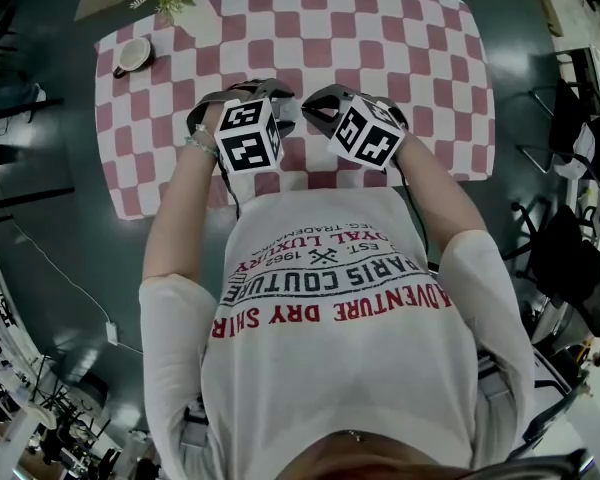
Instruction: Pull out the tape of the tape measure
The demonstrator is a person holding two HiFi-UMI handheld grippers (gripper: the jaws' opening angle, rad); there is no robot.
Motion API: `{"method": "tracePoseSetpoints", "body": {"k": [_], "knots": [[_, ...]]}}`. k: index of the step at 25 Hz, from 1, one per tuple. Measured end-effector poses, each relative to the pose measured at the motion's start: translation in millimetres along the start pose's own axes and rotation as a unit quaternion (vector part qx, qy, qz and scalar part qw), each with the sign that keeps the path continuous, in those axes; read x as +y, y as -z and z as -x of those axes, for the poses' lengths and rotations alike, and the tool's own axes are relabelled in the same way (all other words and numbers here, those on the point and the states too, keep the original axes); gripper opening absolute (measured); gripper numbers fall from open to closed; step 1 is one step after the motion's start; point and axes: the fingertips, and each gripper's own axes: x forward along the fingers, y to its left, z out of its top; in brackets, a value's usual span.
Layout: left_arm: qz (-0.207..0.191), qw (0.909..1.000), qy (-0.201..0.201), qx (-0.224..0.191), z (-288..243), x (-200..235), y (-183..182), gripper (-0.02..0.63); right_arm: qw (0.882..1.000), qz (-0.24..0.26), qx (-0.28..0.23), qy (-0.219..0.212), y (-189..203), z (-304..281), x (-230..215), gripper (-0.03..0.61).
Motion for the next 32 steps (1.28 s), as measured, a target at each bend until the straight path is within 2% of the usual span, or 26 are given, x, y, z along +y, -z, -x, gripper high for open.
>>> {"method": "tracePoseSetpoints", "body": {"k": [5, 12, 18, 23, 25, 29, 32], "knots": [[0.028, 0.9996, -0.006, -0.007, -0.6, 1.7, 3.3, 0.233, 0.999, -0.031, -0.003, 0.007, 3.3, 1.3, -6.0, 0.032], [0.072, 0.9965, -0.037, -0.018, 1.0, 14.6, 10.4, 0.233, 0.993, -0.097, -0.012, 0.06, 19.1, 13.3, -28.0, 0.031], [0.117, 0.9903, -0.056, -0.051, 2.0, 26.2, -0.5, 0.233, 0.98, -0.166, -0.024, 0.107, 31.0, 20.8, -43.9, 0.031], [0.12, 0.9886, -0.077, -0.047, 8.9, 33.4, -0.6, 0.232, 0.966, -0.207, -0.017, 0.155, 55.9, 30.8, -60.7, 0.031], [0.126, 0.9873, -0.082, -0.05, 13.2, 38.1, 2.3, 0.232, 0.96, -0.229, -0.027, 0.158, 61.5, 36.3, -63.5, 0.031], [0.135, 0.984, -0.105, -0.048, 17.2, 48.8, 10.3, 0.232, 0.954, -0.237, -0.042, 0.178, 60.1, 45.0, -66.0, 0.031], [0.153, 0.9799, -0.109, -0.067, 19.0, 51.3, 9.3, 0.232, 0.943, -0.267, -0.064, 0.188, 59.3, 53.5, -69.3, 0.031]]}}
